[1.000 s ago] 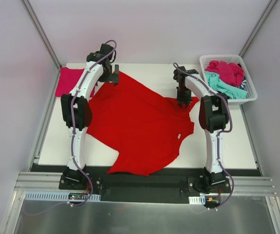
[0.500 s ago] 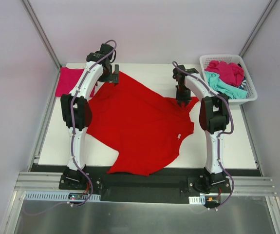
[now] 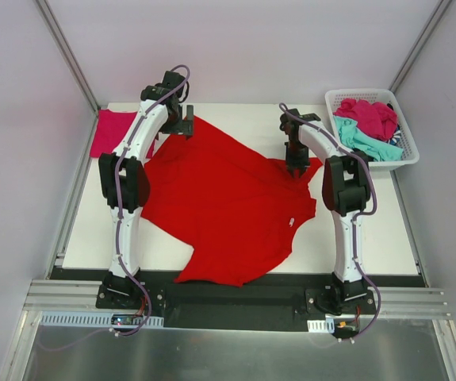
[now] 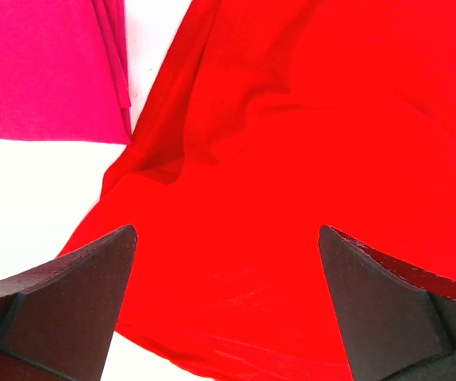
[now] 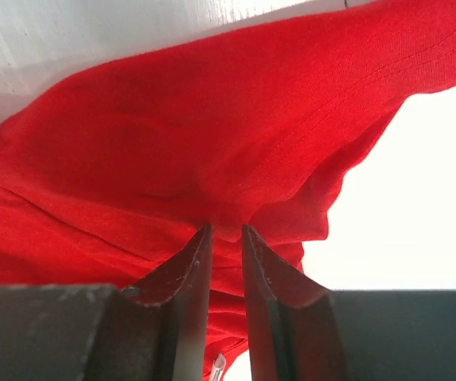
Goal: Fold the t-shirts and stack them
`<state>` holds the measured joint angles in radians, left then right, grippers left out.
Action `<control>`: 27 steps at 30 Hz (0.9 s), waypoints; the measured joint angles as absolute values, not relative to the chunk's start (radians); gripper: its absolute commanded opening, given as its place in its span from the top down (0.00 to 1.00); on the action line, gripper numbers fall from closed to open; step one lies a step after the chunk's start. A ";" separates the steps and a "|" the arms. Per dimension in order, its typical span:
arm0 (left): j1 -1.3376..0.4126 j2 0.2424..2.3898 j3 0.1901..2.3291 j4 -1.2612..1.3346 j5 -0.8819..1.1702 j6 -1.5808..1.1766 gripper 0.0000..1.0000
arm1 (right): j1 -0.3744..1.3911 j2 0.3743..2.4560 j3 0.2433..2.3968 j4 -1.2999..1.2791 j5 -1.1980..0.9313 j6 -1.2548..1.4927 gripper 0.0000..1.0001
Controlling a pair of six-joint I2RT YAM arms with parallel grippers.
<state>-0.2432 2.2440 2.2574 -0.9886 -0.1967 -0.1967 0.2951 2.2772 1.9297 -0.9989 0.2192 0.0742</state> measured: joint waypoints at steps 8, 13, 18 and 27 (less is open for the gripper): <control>-0.243 2.244 2.246 -0.989 -0.209 -0.197 0.01 | 0.295 2.286 1.930 -0.999 0.219 0.075 0.78; -0.243 2.244 2.244 -0.989 -0.214 -0.197 0.01 | 0.294 2.287 1.928 -0.992 0.216 0.076 0.75; -0.243 2.243 2.243 -0.989 -0.215 -0.196 0.01 | 0.292 2.287 1.910 -0.980 0.207 0.077 0.75; -0.243 2.234 2.233 -0.989 -0.217 -0.197 0.01 | 0.287 2.287 1.901 -0.967 0.188 0.078 0.96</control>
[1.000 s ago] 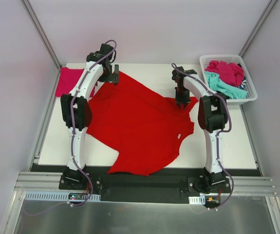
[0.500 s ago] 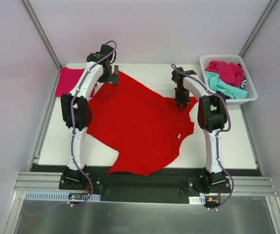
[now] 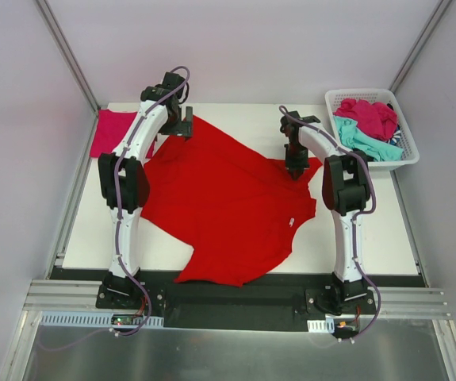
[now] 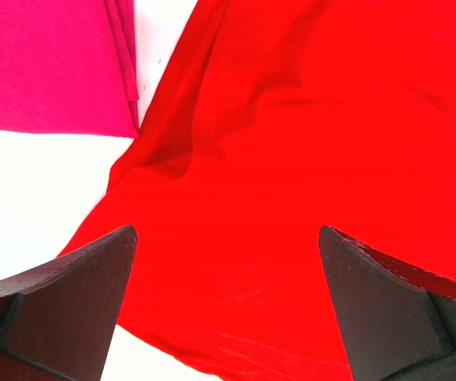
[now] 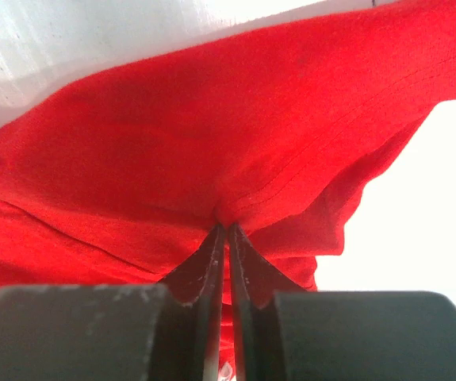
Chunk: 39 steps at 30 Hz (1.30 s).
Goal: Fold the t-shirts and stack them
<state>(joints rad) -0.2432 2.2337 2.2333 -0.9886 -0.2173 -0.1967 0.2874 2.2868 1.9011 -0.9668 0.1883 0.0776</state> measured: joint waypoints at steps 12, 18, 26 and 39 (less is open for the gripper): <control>-0.244 2.221 2.229 -0.989 -0.218 -0.197 0.01 | 0.282 2.281 1.896 -0.965 0.189 0.077 0.99; -0.244 2.218 2.229 -0.989 -0.218 -0.197 0.01 | 0.278 2.277 1.967 -1.021 0.228 0.067 0.99; -0.244 2.217 2.229 -0.989 -0.218 -0.196 0.01 | 0.267 2.278 2.200 -1.057 0.258 0.043 0.99; -0.244 2.211 2.218 -0.989 -0.220 -0.192 0.01 | 0.221 2.522 2.394 -1.040 0.257 0.017 0.89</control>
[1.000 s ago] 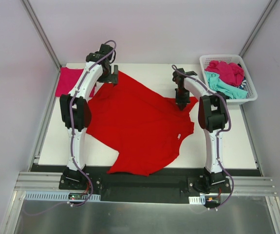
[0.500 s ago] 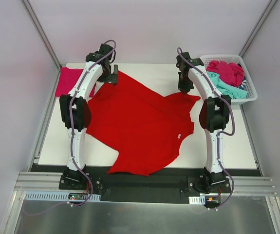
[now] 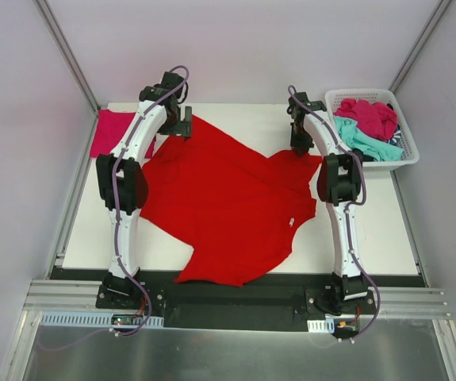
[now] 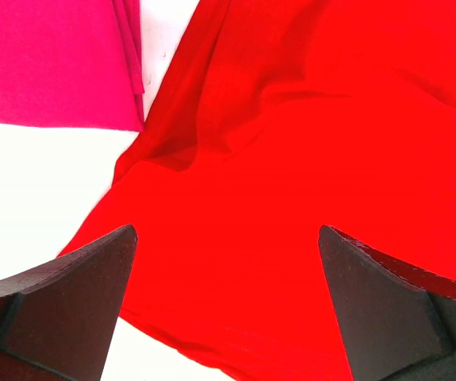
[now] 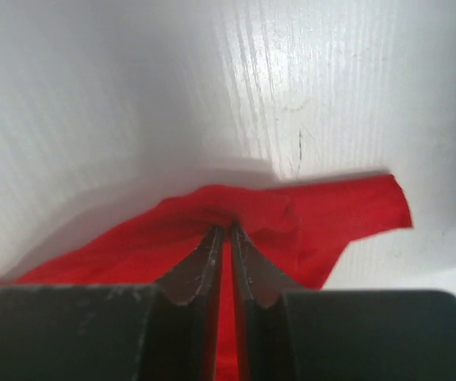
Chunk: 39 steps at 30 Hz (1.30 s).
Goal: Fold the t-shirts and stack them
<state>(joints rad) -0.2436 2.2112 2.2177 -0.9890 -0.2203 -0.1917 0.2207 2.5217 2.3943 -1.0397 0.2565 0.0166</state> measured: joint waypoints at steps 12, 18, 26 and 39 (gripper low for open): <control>-0.257 2.126 2.209 -0.995 -0.242 -0.190 0.01 | 0.202 2.545 2.374 -0.827 0.156 -0.028 0.67; -0.273 2.120 2.209 -1.008 -0.244 -0.190 0.01 | 0.216 2.452 2.217 -0.689 0.117 -0.099 0.63; -0.289 2.117 2.209 -1.032 -0.246 -0.189 0.01 | 0.260 2.362 2.188 -0.562 0.108 -0.157 0.59; -0.296 2.100 2.199 -1.038 -0.246 -0.191 0.01 | 0.274 2.321 2.032 -0.709 0.096 -0.087 0.67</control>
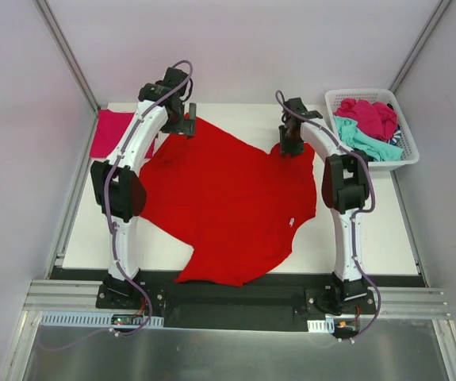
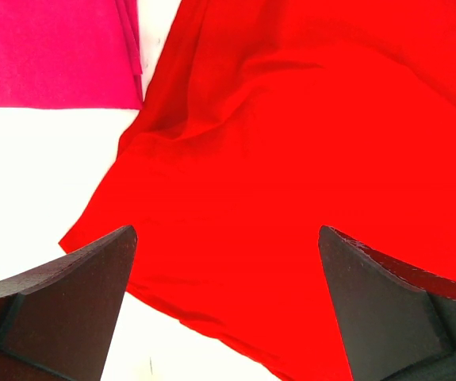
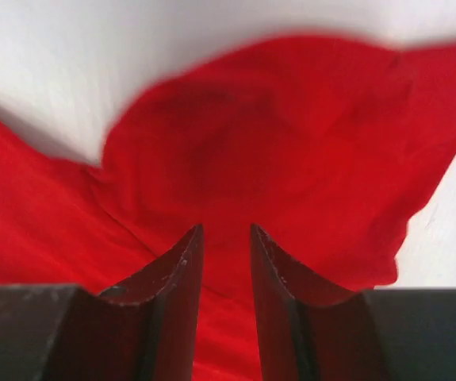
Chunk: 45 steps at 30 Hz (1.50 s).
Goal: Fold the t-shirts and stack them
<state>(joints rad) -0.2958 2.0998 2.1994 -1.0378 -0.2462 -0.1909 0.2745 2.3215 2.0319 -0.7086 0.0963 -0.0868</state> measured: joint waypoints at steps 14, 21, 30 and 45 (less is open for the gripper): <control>-0.355 2.088 2.067 -1.027 -0.244 -0.194 0.01 | 0.281 2.167 1.857 -0.829 0.099 -0.043 0.68; -0.360 2.048 1.960 -1.016 -0.236 -0.197 0.01 | 0.286 2.115 1.658 -0.830 0.097 -0.026 0.68; -0.361 2.019 1.890 -0.984 -0.216 -0.199 0.01 | 0.391 2.048 1.605 -0.867 0.093 -0.001 0.68; -0.351 2.019 1.866 -0.979 -0.237 -0.234 0.01 | 0.652 1.935 1.559 -0.906 0.064 0.102 0.68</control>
<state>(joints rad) -0.3508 2.0193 1.8660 -0.9787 -0.2367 -0.2344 0.6518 1.9350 1.5585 -0.9058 0.0639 0.1024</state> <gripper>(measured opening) 0.992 0.322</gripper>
